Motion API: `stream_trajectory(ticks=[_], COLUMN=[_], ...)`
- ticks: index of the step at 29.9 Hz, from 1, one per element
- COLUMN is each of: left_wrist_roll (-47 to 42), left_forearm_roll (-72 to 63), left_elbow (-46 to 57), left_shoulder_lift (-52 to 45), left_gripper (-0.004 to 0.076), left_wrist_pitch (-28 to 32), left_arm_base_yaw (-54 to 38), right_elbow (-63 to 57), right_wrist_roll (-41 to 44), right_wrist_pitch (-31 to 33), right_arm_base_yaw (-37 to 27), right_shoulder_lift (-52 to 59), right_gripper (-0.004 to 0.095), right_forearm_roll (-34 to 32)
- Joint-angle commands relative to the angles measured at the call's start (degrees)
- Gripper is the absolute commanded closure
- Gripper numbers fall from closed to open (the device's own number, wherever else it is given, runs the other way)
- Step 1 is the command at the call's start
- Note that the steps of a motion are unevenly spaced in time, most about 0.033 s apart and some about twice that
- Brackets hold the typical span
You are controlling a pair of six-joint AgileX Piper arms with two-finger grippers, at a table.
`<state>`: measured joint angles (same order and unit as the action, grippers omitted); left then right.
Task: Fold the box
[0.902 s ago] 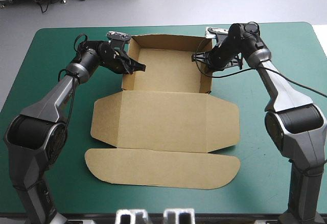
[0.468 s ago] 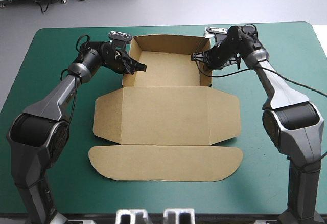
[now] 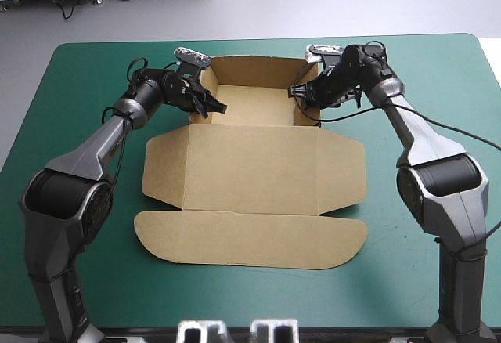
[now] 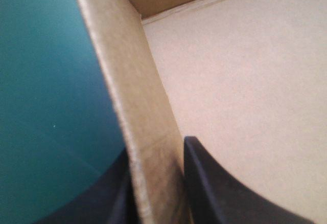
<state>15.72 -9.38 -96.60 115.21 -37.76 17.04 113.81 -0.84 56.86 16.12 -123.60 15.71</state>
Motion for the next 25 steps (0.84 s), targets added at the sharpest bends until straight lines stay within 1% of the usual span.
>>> stream_trajectory(ticks=[1,3,4,6,11,13,20,25], left_wrist_roll=[1.87,1.87,1.87,1.87,1.87,1.63,1.63,1.63], left_forearm_roll=[-3.12,-2.52,-1.81,-0.35,1.47,2.09,3.88,3.88], left_elbow=[-1.22,-1.22,-1.22,-1.22,-1.22,-1.22,-1.22,-1.22], left_shoulder_lift=[-2.43,-2.43,-2.43,-2.43,-2.43,-2.43,-2.98,-3.83], left_gripper=[0.0337,0.0234,0.0199,0.0172,0.0173,0.0173,0.0173,0.0173], left_wrist_pitch=[7.28,9.09,9.81,11.19,11.33,11.33,10.92,10.89], left_arm_base_yaw=[1.41,1.41,1.41,1.41,1.41,1.41,1.41,1.41], right_elbow=[1.18,1.18,1.18,1.18,1.18,1.18,1.32,2.35], right_wrist_roll=[-2.15,-3.08,-3.08,-3.08,-3.08,-2.96,-2.85,-2.85], right_wrist_pitch=[-5.23,-6.64,-7.38,-8.76,-10.87,-11.00,-11.91,-11.69], right_arm_base_yaw=[1.37,1.37,1.37,1.37,1.37,1.37,1.37,1.37], right_shoulder_lift=[2.51,2.61,2.61,2.61,2.61,2.61,3.19,3.98], right_gripper=[0.0451,0.0449,0.0449,0.0449,0.0448,0.0448,0.0449,0.0449], right_forearm_roll=[6.10,6.10,6.10,5.93,3.83,2.65,2.65,0.31])
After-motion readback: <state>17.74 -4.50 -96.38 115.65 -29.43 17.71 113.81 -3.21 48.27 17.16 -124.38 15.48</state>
